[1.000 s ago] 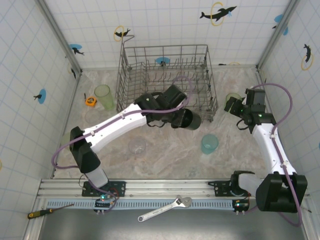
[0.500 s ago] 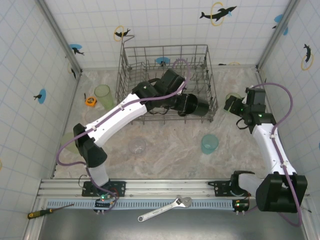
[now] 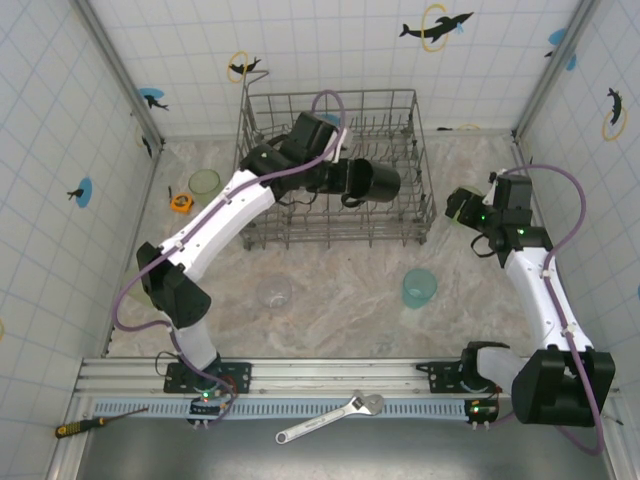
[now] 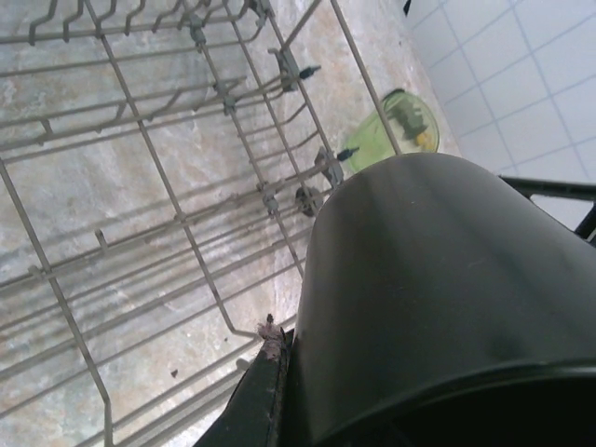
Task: Load the cups into the dish rack
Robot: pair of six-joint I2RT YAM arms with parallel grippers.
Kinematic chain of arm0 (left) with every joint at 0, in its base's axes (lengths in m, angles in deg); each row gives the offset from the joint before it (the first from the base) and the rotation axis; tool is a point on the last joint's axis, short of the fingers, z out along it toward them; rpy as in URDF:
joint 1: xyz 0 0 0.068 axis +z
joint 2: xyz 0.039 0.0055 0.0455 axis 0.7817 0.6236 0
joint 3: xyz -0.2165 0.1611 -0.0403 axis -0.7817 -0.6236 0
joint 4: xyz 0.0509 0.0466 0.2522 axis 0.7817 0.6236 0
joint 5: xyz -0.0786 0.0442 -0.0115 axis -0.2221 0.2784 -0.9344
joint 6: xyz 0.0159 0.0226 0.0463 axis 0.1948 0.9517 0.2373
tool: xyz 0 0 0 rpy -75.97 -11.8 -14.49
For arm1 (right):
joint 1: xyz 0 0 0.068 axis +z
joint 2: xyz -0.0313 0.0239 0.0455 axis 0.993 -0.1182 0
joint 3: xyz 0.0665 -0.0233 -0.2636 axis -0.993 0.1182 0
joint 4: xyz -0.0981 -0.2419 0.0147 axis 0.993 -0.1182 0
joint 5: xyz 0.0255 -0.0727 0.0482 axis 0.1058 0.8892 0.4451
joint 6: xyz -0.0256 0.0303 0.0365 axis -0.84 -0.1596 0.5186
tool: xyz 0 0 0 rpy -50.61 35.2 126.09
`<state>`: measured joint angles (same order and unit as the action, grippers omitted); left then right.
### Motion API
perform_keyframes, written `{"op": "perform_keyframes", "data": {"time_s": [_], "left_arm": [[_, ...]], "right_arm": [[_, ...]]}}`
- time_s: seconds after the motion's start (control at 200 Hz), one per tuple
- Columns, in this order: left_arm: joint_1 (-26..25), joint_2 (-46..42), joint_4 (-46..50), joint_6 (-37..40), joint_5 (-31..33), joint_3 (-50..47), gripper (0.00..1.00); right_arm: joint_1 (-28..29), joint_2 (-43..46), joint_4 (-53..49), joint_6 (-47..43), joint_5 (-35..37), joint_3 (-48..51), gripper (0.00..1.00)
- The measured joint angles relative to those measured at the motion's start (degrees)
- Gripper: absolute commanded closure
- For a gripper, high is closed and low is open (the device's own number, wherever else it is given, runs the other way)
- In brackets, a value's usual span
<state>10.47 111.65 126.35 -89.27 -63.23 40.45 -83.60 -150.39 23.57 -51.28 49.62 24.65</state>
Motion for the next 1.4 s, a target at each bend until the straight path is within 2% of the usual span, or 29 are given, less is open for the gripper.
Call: {"op": "perform_keyframes", "data": {"time_s": [0.25, 0.54, 0.861, 1.091, 1.401], "left_arm": [[8.2, 3.0, -4.9, -2.1, -8.9, 0.3, 1.0], [15.0, 6.2, -12.6, -8.0, -20.0, 0.3, 1.0], [18.6, 7.4, -27.5, -19.4, -32.5, -6.1, 1.0], [19.5, 8.8, -40.2, -30.0, -38.8, -13.3, 1.0], [19.5, 9.2, -56.9, -42.4, -44.1, -19.0, 1.0]], "right_arm": [[3.7, -2.1, 3.3, 1.2, -3.1, -3.0, 0.01], [8.6, -5.6, 10.7, 1.9, -12.2, -4.2, 0.01], [8.6, -10.0, 24.9, 5.7, -27.0, -4.7, 0.01], [8.6, -14.3, 37.9, 13.1, -36.4, -4.7, 0.01], [9.4, -21.0, 52.9, 24.1, -41.7, -4.9, 0.01]]}}
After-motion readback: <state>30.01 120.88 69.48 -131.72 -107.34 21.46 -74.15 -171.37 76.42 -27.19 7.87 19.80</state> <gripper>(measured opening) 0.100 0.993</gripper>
